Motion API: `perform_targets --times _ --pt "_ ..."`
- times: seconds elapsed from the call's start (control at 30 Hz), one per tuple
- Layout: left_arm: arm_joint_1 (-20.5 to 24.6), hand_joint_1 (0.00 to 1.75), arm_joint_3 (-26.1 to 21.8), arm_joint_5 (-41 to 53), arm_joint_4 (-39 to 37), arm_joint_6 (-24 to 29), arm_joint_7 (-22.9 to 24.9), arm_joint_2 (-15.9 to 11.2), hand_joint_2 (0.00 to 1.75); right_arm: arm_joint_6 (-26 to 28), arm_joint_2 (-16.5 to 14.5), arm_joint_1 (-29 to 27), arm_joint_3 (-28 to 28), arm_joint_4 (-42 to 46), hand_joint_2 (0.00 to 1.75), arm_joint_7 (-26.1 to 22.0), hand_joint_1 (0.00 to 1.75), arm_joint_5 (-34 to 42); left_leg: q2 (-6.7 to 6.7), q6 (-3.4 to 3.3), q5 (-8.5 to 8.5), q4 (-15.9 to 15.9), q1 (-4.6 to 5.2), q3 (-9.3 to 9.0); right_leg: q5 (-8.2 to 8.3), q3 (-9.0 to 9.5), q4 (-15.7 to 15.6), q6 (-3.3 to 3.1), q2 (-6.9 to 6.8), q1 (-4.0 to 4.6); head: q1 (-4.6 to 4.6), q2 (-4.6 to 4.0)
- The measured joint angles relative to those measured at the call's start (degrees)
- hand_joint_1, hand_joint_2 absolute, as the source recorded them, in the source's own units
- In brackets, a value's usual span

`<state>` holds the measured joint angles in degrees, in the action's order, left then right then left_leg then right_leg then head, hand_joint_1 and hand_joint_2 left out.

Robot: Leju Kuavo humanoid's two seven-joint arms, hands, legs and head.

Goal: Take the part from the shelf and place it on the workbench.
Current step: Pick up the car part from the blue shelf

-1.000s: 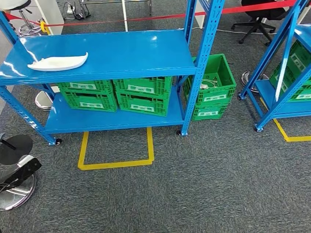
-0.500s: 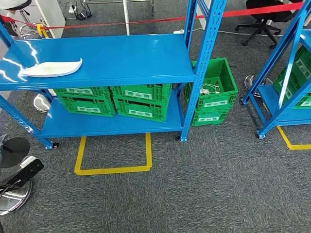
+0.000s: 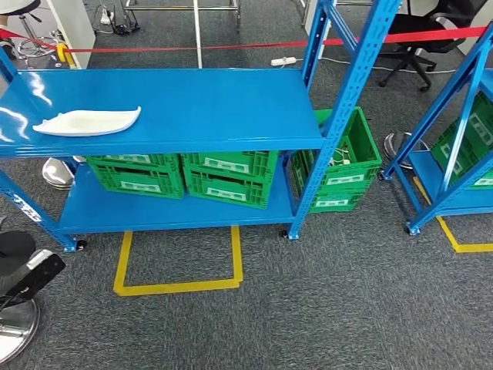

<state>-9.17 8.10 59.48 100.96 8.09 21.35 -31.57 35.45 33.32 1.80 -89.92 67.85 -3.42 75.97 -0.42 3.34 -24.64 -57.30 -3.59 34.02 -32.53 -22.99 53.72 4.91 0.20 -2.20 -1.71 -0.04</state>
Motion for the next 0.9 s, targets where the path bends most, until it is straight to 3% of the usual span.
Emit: perform_targets --times 0.07,0.13,0.17,0.2,0.23,0.27,0.33,0.37,0.4,0.43,0.5,0.57,0.6,0.67,0.7,0.77,0.83,0.87,0.9 --pt "-0.07 0.0 -0.13 0.02 0.06 0.06 0.0 0.0 0.0 0.0 0.01 0.03 0.01 -0.02 0.0 0.03 0.0 -0.01 -0.09 -0.58 -0.37 -0.32 0.3 -0.09 -2.03 -2.44 4.53 0.06 -0.17 0.11 -0.52 0.03" --pt "-0.09 0.0 -0.27 0.05 0.1 0.13 0.03 -0.05 0.0 0.0 -0.02 0.13 0.03 -0.01 0.0 -0.01 0.0 -0.03 -0.09 -0.95 -0.71 -0.25 1.02 -0.41 -5.15 -8.0 13.62 -0.41 -0.44 0.45 -1.08 0.04" --pt "-0.09 0.0 -0.31 0.07 0.1 0.14 0.04 -0.05 0.0 0.0 -0.04 0.12 0.04 0.0 0.0 -0.03 0.0 -0.03 -0.11 -1.2 -0.94 -0.25 1.56 -0.59 -6.04 -10.98 17.76 -0.9 -0.52 0.83 -1.21 0.04" --pt "-0.12 0.0 -0.32 0.08 0.1 0.13 0.05 -0.05 0.0 0.0 -0.06 0.05 0.04 0.0 0.0 -0.03 0.0 -0.02 -0.16 -1.58 -1.24 -0.25 2.22 -0.92 -5.82 -13.26 20.21 -1.72 -0.52 1.38 -1.27 0.04" --pt "-0.13 0.0 -0.34 0.08 0.1 0.13 0.06 -0.05 0.0 0.0 -0.08 -0.04 0.04 0.0 0.0 -0.02 0.0 -0.02 -0.24 -2.07 -1.57 -0.24 2.99 -1.38 -4.3 -14.51 20.39 -2.91 -0.46 2.15 -1.3 0.04" --pt "-0.13 0.0 -0.39 0.09 0.11 0.13 0.06 -0.07 0.0 0.0 -0.1 -0.1 0.03 0.01 0.0 -0.02 0.0 -0.02 -0.32 -2.59 -1.93 -0.19 3.86 -1.99 -1.7 -14.66 18.35 -4.48 -0.32 3.14 -1.32 0.04" --pt "-0.04 0.0 -0.46 0.1 0.11 0.13 0.07 0.01 0.0 0.0 0.04 -0.17 0.01 0.0 0.0 -0.03 0.0 -0.02 -0.37 -3.54 -2.74 -0.03 5.37 -3.25 4.13 -12.92 11.05 -8.65 0.33 5.49 -1.09 0.04" --pt "0.02 0.0 -0.48 0.1 0.11 0.13 0.07 0.07 0.0 0.0 0.14 -0.13 -0.01 0.04 0.0 -0.03 0.0 -0.02 -0.49 -3.84 -3.11 0.04 5.85 -3.68 5.81 -11.89 8.04 -10.19 0.42 6.34 -0.83 0.04" --pt "0.06 0.0 -0.46 0.1 0.11 0.11 0.07 0.13 0.0 0.01 0.3 -0.11 -0.02 0.09 0.0 -0.03 0.0 -0.01 -0.6 -4.0 -3.38 0.1 6.04 -3.88 6.65 -11.19 6.19 -11.04 0.46 6.89 -0.55 0.04" --pt "0.07 0.0 -0.46 0.1 0.11 0.1 0.07 0.17 0.0 0.02 0.4 -0.1 -0.02 0.14 0.0 -0.02 0.0 -0.01 -0.69 -4.03 -3.54 0.13 6.09 -3.9 6.72 -10.8 5.39 -11.2 0.37 7.1 -0.36 0.04" --pt "-0.01 0.0 -0.54 0.1 0.18 0.11 0.07 0.0 0.0 0.05 0.37 -0.08 -0.02 0.25 0.0 -0.01 0.0 -0.01 -0.77 -4.01 -3.7 0.2 5.93 -3.91 7.13 -10.18 4.18 -10.09 0.08 6.89 -0.38 0.04" --pt "0.07 0.0 -0.65 0.13 0.28 0.18 0.07 -0.22 0.0 0.04 0.25 -0.08 -0.02 0.32 0.0 -0.02 0.0 -0.04 -0.62 -3.4 -5.03 -1.86 5.95 -3.11 7.55 -9.18 2.73 -9.32 -0.04 6.17 -0.3 0.04" --pt "0.13 0.0 -0.66 0.14 0.31 0.2 0.07 -0.3 0.0 0.03 0.17 -0.08 -0.02 0.33 0.0 -0.03 0.0 -0.07 -0.54 -2.9 -6.35 -4.59 5.82 -1.73 7.59 -8.69 2.24 -8.97 -0.09 5.72 -0.23 0.04" --pt "0.12 0.0 -0.57 0.15 0.31 0.21 0.07 -0.3 0.0 -0.02 0.04 -0.02 -0.01 0.34 0.0 -0.03 0.0 -0.09 -0.46 -1.77 -8.85 -11.87 5.19 2.69 7.19 -8.18 2.01 -8.47 -0.1 5.08 -0.12 0.04" --pt "0.05 0.0 -0.54 0.15 0.3 0.2 0.07 -0.27 0.0 -0.05 -0.02 -0.01 -0.01 0.34 0.0 -0.03 0.0 -0.1 -0.41 -1.28 -9.16 -14.5 4.77 4.69 6.87 -7.94 2.03 -8.08 -0.09 4.76 -0.12 0.04" --pt "0.0 0.0 -0.53 0.15 0.3 0.24 0.07 -0.25 0.0 -0.14 -0.13 -0.03 -0.02 0.33 0.0 0.0 0.0 -0.16 -0.26 -0.28 -6.43 -14.06 3.92 5.94 6.03 -7.16 2.22 -7.33 -0.1 4.11 -0.12 0.04" --pt "0.05 0.0 -0.54 0.15 0.28 0.32 0.07 -0.2 0.0 -0.25 -0.19 -0.05 -0.02 0.31 0.0 0.08 0.0 -0.26 0.15 0.98 -1.25 -7.31 3.03 3.64 4.81 -6.45 2.86 -6.51 -0.11 3.62 -0.01 0.04" --pt "0.12 0.0 -0.53 0.15 0.27 0.4 0.07 -0.17 0.0 -0.28 -0.2 -0.01 -0.02 0.31 0.0 0.12 0.0 -0.3 0.21 1.2 0.18 -4.15 2.68 2.36 4.05 -6.45 3.45 -6.12 -0.07 3.59 0.16 0.04" --pt "0.15 0.0 -0.51 0.15 0.26 0.46 0.07 -0.11 0.0 -0.31 -0.2 0.05 -0.02 0.31 0.0 0.14 0.0 -0.33 0.23 0.97 0.85 -2.0 2.43 1.48 3.39 -6.56 3.96 -5.8 -0.02 3.67 0.28 0.04"
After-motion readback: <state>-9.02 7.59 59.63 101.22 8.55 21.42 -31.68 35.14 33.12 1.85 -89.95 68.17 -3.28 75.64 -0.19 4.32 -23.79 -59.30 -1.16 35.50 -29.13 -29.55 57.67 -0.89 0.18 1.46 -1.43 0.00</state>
